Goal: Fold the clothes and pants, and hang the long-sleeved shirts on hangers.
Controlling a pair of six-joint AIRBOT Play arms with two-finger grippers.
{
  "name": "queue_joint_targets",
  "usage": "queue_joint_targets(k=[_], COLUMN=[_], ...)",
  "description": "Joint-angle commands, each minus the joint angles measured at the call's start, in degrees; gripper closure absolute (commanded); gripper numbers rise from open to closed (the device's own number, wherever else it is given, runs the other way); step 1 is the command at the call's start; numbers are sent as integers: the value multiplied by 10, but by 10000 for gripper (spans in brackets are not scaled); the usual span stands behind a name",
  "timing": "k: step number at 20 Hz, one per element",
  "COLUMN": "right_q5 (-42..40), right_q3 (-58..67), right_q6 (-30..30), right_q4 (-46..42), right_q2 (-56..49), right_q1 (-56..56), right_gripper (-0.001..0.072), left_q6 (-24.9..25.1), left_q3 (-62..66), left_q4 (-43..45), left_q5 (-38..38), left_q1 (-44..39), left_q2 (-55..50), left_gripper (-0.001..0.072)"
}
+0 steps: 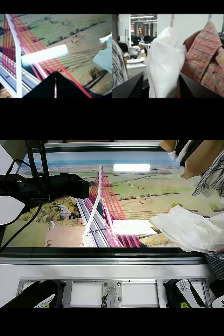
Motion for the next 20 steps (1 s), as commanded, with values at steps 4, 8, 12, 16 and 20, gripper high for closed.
queue_joint_targets(k=[4,8,12,16,20], right_q5=[84,389,674,685,609], right_q3=[0,0,0,-2,-53], right_q6=[147,164,198,259,331], right_q4=[0,33,54,-132,-324], right_q2=[39,33,-14,-34,-37], right_q1=[0,2,76,267,504], right_gripper=[236,236,237,238,238], left_q6=[1,1,1,1,-32], left_q3=[1,1,1,0,-87], left_q4=[0,0,0,0,0], left_q5=[0,0,0,-10,27], left_q1=[0,0,0,0,0], left_q2=[0,0,0,0,25], left_gripper=[694,694,693,694,694])
